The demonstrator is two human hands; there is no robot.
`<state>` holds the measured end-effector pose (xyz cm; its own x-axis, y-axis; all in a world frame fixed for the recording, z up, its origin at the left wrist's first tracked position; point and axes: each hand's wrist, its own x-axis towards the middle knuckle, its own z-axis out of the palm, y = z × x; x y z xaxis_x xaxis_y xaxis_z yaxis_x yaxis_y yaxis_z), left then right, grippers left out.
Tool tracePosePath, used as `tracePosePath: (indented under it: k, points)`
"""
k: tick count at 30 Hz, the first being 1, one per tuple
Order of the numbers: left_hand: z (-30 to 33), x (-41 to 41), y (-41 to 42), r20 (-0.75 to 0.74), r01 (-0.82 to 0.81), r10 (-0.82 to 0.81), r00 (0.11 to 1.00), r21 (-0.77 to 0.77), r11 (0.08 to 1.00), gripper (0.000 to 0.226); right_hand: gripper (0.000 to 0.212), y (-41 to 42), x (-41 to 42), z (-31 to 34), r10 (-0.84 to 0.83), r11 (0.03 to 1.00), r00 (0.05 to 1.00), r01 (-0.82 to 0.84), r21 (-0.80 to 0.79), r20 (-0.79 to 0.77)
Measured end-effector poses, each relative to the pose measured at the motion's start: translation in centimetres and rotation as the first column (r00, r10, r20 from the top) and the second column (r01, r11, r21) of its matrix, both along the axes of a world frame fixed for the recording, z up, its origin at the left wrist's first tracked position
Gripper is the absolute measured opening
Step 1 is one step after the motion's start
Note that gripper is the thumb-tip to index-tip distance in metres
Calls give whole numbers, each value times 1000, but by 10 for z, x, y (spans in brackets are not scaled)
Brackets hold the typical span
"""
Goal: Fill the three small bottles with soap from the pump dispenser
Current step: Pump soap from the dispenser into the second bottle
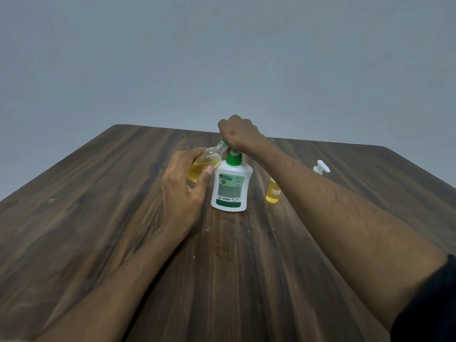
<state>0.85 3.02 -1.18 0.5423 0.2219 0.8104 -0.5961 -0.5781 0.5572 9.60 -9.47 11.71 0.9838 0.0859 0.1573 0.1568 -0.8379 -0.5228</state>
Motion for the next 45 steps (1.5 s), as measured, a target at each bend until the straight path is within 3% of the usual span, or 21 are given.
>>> tracePosePath:
  k: [3,8,21,26,45]
  points:
    - [-1,0,1,-7,2,-2,1000,3,1000,28,24,-1,-2,-5,5,1000,999,-4,4,-54]
    - [1,0,-1,0,2,-2,1000,-1,1000,28,24,0,-2,3,9,1000,1000,-9,21,5]
    - [-3,3,2,-10,2,-2,1000,13,1000,27,20,-4,-8,-1,46,999,997,-45,19,-69]
    - [-2,2,0,-10,6,-6,1000,-5,1000,28,23,-1,-9,1,10,999,1000,-10,42,-1]
    - [-2,2,1,-21,3,-2,1000,23,1000,28,19,-2,-9,1,40,999,997,-41,-13,-60]
